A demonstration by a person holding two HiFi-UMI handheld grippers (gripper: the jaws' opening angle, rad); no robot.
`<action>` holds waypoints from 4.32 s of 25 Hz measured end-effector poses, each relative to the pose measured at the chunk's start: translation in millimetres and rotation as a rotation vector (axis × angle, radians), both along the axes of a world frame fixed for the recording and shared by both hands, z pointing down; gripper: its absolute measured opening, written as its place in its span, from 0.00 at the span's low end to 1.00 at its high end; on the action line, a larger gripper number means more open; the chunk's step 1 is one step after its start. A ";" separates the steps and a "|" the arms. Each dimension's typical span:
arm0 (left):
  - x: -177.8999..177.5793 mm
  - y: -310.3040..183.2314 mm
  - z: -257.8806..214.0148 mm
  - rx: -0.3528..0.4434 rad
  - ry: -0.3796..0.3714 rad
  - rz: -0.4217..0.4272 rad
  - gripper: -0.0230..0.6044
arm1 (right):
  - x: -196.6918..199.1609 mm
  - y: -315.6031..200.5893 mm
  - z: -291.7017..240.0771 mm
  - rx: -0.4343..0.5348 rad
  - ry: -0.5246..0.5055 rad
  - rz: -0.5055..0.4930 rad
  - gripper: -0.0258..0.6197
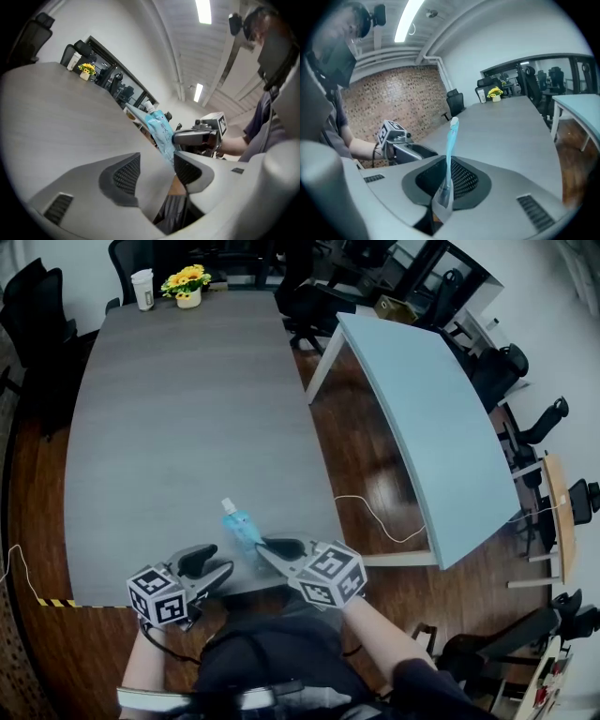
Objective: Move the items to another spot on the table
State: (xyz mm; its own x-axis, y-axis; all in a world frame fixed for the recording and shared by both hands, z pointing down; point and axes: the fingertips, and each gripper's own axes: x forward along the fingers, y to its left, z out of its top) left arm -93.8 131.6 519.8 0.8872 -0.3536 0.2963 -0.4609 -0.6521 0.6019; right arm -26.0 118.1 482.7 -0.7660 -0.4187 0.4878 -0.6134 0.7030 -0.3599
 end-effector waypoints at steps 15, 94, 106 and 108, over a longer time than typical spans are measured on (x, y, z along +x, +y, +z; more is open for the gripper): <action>-10.0 0.9 -86.9 0.162 0.270 0.034 0.29 | -58.4 45.3 -46.5 0.013 -0.216 -0.262 0.09; 248.5 84.8 -172.0 0.472 0.066 0.147 0.24 | 166.4 117.4 -96.3 0.056 -0.232 -0.285 0.12; 443.3 43.5 -146.9 0.406 -0.112 0.023 0.26 | 364.6 80.5 -76.0 0.056 -0.225 -0.296 0.12; 466.4 42.2 -148.9 0.402 -0.133 0.015 0.26 | 387.8 77.9 -78.4 0.080 -0.219 -0.303 0.12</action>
